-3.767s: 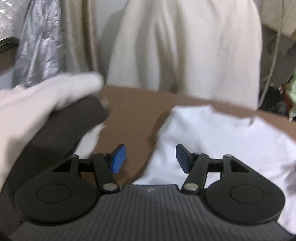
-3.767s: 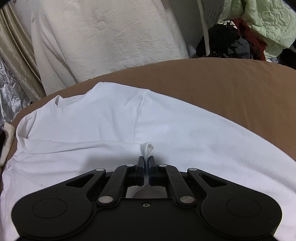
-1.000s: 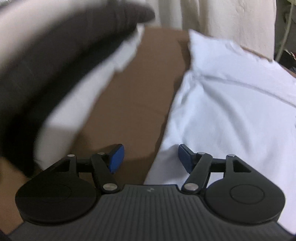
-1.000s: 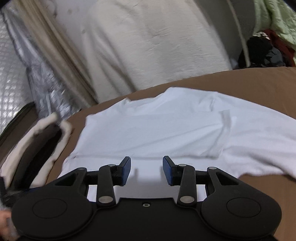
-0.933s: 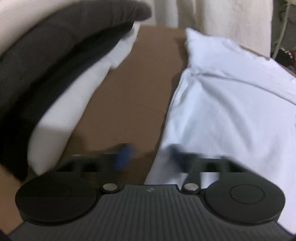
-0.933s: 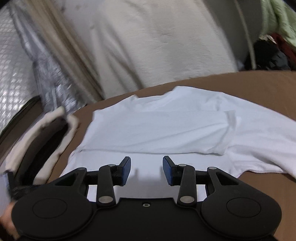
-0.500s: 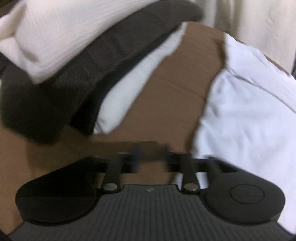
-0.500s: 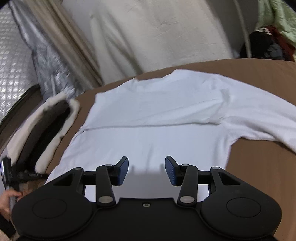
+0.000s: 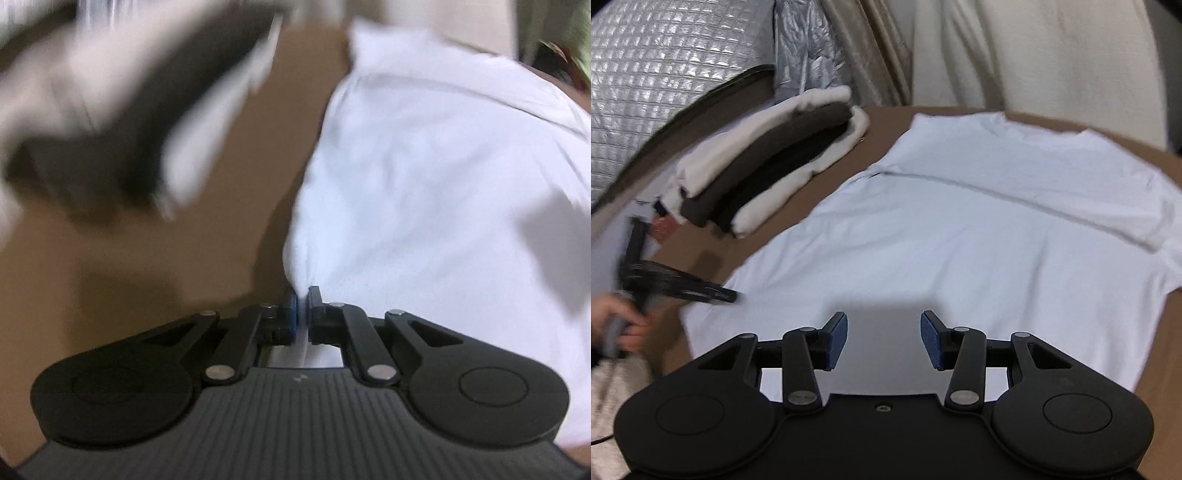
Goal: Fold clothes
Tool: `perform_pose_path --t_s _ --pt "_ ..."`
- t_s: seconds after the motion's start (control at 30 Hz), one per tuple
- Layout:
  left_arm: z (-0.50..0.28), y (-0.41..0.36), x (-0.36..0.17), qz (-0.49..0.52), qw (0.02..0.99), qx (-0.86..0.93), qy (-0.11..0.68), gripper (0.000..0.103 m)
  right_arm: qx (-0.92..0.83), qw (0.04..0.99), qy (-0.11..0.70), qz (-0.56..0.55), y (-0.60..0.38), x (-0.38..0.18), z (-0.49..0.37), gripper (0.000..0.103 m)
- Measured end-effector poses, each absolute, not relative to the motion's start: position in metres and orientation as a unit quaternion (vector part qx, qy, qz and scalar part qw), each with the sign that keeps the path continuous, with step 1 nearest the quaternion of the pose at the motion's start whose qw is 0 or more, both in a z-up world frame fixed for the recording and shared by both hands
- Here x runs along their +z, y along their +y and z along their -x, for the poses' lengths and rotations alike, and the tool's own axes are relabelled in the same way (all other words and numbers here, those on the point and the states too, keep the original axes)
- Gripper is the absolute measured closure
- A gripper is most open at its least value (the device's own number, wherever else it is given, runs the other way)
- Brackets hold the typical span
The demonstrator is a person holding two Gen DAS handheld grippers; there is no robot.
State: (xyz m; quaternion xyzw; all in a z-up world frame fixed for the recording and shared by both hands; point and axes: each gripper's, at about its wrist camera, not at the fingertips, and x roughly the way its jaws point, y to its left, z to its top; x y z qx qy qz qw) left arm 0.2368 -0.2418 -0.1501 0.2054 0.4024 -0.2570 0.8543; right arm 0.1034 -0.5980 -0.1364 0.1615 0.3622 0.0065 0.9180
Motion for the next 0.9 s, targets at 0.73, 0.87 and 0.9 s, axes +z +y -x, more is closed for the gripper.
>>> perform_pose_path --t_s 0.73,0.87,0.9 --pt "-0.196 -0.420 -0.120 -0.193 0.836 -0.351 0.374 0.055 -0.334 0.757 0.170 -0.535 -0.804 -0.142 0.049 0.051" --pt "-0.179 -0.513 -0.122 -0.165 0.804 -0.413 0.395 0.055 -0.318 0.759 0.218 -0.525 -0.813 -0.143 0.085 0.050" --pt "-0.168 -0.534 -0.123 -0.160 0.794 -0.431 0.397 0.055 -0.325 0.758 0.215 -0.524 -0.813 -0.144 0.098 0.049"
